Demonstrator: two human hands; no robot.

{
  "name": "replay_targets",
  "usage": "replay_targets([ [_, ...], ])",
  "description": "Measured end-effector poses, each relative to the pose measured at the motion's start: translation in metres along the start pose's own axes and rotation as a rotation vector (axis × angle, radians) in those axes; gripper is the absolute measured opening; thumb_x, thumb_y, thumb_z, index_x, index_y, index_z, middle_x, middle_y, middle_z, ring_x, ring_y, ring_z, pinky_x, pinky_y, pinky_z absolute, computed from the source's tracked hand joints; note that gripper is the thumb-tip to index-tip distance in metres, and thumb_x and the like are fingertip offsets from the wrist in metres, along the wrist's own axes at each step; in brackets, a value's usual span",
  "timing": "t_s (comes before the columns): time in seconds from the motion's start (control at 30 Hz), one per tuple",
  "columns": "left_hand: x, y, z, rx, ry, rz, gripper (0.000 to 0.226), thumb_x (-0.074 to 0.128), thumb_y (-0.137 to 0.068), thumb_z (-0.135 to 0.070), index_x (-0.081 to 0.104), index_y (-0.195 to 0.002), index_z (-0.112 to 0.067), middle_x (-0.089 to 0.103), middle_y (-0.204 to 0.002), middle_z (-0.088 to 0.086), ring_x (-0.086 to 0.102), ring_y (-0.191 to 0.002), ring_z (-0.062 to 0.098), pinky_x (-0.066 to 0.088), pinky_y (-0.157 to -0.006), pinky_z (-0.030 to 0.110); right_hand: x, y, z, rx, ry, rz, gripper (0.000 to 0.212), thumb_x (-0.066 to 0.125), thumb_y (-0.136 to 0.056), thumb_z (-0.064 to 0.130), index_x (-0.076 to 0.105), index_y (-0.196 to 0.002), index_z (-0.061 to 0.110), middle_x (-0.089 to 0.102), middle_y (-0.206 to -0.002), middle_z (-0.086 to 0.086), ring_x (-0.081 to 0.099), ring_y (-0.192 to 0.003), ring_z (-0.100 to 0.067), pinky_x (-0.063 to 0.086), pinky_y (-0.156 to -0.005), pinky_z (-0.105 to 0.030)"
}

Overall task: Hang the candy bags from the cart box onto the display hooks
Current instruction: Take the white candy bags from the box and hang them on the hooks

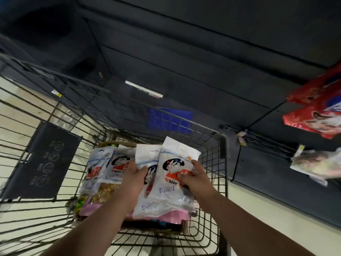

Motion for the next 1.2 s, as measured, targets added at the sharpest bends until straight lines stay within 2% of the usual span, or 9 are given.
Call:
replay_targets([
  [0.07, 0.014, 0.016, -0.008, 0.049, 0.019, 0.031, 0.021, 0.051, -0.097, -0.02, 0.055, -0.116, -0.026, 0.063, -0.117, 0.012, 0.058, -0.108, 0.037, 0.046, -0.096, 0.06, -0.019, 0.018, 0.009, -0.055, 0.008, 0.0, 0.057, 0.066, -0.083, -0.001, 0.045, -0.128, 0.028, 0.068, -0.096, -0.007, 0.071, -0.075, -0.018, 0.059, -0.059, -0.035],
  [0.17, 0.043, 0.041, -0.017, 0.131, 0.003, 0.084, 0.036, 0.053, -0.096, -0.019, 0.05, -0.132, -0.023, 0.056, -0.133, 0.009, 0.055, -0.117, 0.032, 0.044, -0.102, 0.054, -0.055, 0.051, 0.016, -0.128, -0.034, -0.015, 0.06, 0.063, -0.085, -0.005, 0.043, -0.128, 0.032, 0.062, -0.085, -0.002, 0.062, -0.057, -0.005, 0.048, -0.045, -0.02],
  [0.37, 0.134, 0.118, -0.021, 0.226, -0.043, 0.21, 0.014, 0.054, -0.095, -0.022, 0.059, -0.1, -0.034, 0.066, -0.106, 0.001, 0.064, -0.095, 0.024, 0.053, -0.082, 0.042, -0.163, 0.129, 0.003, -0.226, -0.141, -0.115, 0.065, 0.063, -0.084, -0.007, 0.044, -0.137, 0.027, 0.069, -0.096, 0.001, 0.07, -0.068, -0.006, 0.053, -0.055, -0.019],
  [0.43, 0.171, 0.149, -0.017, 0.242, -0.058, 0.273, 0.012, 0.055, -0.095, -0.018, 0.058, -0.1, -0.028, 0.066, -0.112, 0.012, 0.063, -0.103, 0.035, 0.05, -0.092, 0.055, -0.204, 0.161, -0.009, -0.249, -0.151, -0.168, 0.065, 0.065, -0.086, -0.001, 0.042, -0.137, 0.031, 0.069, -0.096, 0.003, 0.07, -0.066, -0.003, 0.052, -0.053, -0.018],
  [0.53, 0.224, 0.196, -0.01, 0.276, -0.058, 0.351, 0.012, 0.055, -0.095, -0.012, 0.058, -0.096, -0.023, 0.065, -0.112, 0.016, 0.062, -0.106, 0.038, 0.046, -0.097, 0.06, -0.263, 0.208, -0.025, -0.305, -0.156, -0.254, 0.065, 0.068, -0.085, 0.005, 0.043, -0.137, 0.036, 0.067, -0.093, 0.005, 0.065, -0.057, 0.002, 0.048, -0.047, -0.016],
  [0.73, 0.306, 0.291, 0.007, 0.332, -0.052, 0.454, 0.011, 0.054, -0.096, -0.013, 0.059, -0.092, -0.022, 0.072, -0.089, 0.012, 0.07, -0.076, 0.029, 0.054, -0.064, 0.039, -0.361, 0.296, -0.052, -0.408, -0.205, -0.371, 0.067, 0.07, -0.082, 0.004, 0.044, -0.133, 0.039, 0.066, -0.099, -0.003, 0.065, -0.055, 0.002, 0.048, -0.046, -0.015],
  [0.9, 0.354, 0.355, 0.012, 0.38, -0.046, 0.514, 0.009, 0.054, -0.095, -0.011, 0.057, -0.092, -0.018, 0.069, -0.094, 0.016, 0.067, -0.082, 0.033, 0.055, -0.08, 0.054, -0.419, 0.352, -0.066, -0.469, -0.212, -0.469, 0.057, 0.067, -0.085, 0.013, 0.045, -0.128, 0.044, 0.069, -0.091, 0.001, 0.066, -0.065, -0.008, 0.051, -0.053, -0.019],
  [1.03, 0.373, 0.383, 0.014, 0.379, -0.027, 0.541, 0.009, 0.053, -0.096, -0.011, 0.058, -0.094, -0.019, 0.071, -0.089, 0.013, 0.068, -0.075, 0.03, 0.056, -0.069, 0.042, -0.448, 0.376, -0.071, -0.517, -0.184, -0.538, 0.041, 0.057, -0.094, 0.021, 0.049, -0.128, 0.04, 0.068, -0.084, 0.0, 0.063, -0.065, -0.008, 0.051, -0.057, -0.015],
  [1.2, 0.376, 0.389, 0.009, 0.385, -0.026, 0.542, 0.01, 0.054, -0.096, -0.013, 0.058, -0.095, -0.022, 0.072, -0.085, 0.009, 0.07, -0.073, 0.028, 0.056, -0.065, 0.039, -0.458, 0.378, -0.066, -0.523, -0.147, -0.547, 0.039, 0.059, -0.092, 0.018, 0.051, -0.125, 0.037, 0.071, -0.08, -0.007, 0.065, -0.063, -0.014, 0.054, -0.057, -0.025],
])
Point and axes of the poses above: each hand's wrist, its own y-axis away from the middle knuckle, its own x-axis out of the palm, z = x × y, the point moved 10 cm from there along -y, towards the middle knuckle
